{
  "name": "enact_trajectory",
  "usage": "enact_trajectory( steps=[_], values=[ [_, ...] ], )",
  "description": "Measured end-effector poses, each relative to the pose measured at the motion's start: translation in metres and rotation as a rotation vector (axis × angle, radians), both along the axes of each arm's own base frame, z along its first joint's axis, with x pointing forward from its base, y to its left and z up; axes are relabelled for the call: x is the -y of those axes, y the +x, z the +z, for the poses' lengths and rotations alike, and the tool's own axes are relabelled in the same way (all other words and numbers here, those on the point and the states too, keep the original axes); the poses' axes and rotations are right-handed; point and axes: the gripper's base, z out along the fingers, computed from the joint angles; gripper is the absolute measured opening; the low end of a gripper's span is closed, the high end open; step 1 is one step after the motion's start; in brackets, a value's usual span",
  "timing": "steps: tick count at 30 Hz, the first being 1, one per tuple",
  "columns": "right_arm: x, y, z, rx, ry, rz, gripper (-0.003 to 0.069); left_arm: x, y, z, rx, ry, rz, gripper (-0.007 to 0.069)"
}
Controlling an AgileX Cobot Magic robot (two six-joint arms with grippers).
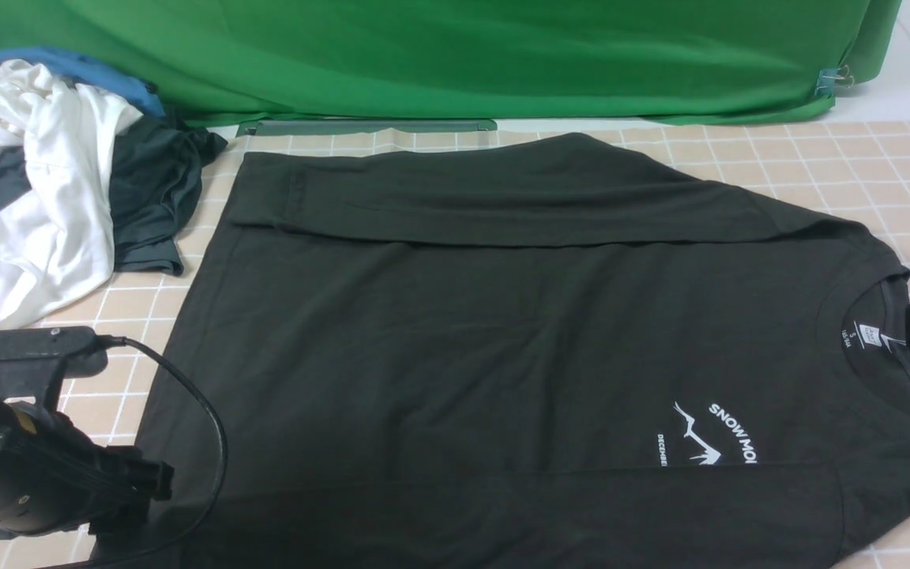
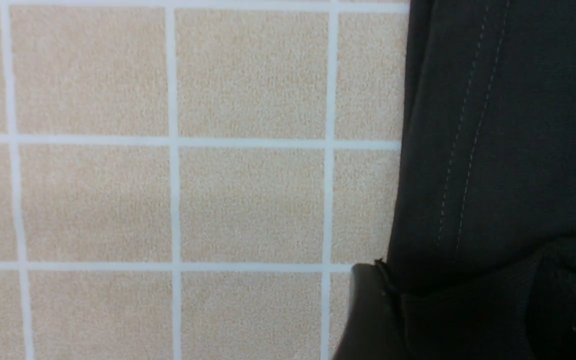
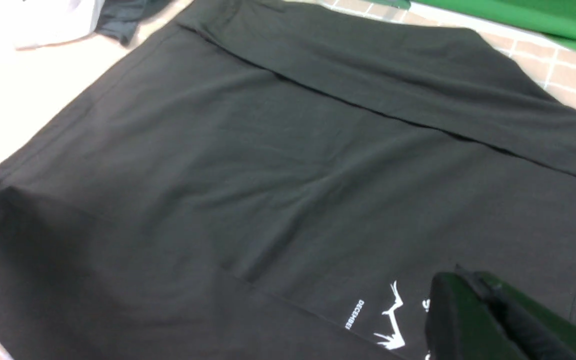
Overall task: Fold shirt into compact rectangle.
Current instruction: 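Grasp the left edge of the dark T-shirt lying flat on the table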
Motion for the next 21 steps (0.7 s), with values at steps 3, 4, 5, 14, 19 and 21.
enact_trajectory(
  steps=[3,4,5,14,19,21],
  values=[
    [0.000,0.000,0.000,0.004,0.001,0.000,0.0036,0.000,0.000,0.000,0.000,0.000,0.000,0.0424],
    [0.000,0.000,0.000,0.005,0.002,0.000,0.0036,0.000,0.000,0.000,0.000,0.000,0.000,0.0424],
    [0.000,0.000,0.001,0.008,0.004,0.000,0.0036,0.000,0.000,0.000,0.000,0.000,0.000,0.0421],
    [-0.001,0.001,0.002,0.017,0.011,0.001,0.0036,0.000,0.004,-0.015,-0.064,-0.001,0.004,0.0415],
    [-0.001,0.001,0.002,0.018,0.011,0.001,0.0036,0.002,0.006,-0.022,-0.100,-0.020,0.023,0.0410],
    [-0.001,0.001,0.002,0.018,0.011,0.001,0.0036,0.002,0.006,-0.022,-0.100,-0.026,0.027,0.0370]
  ],
)
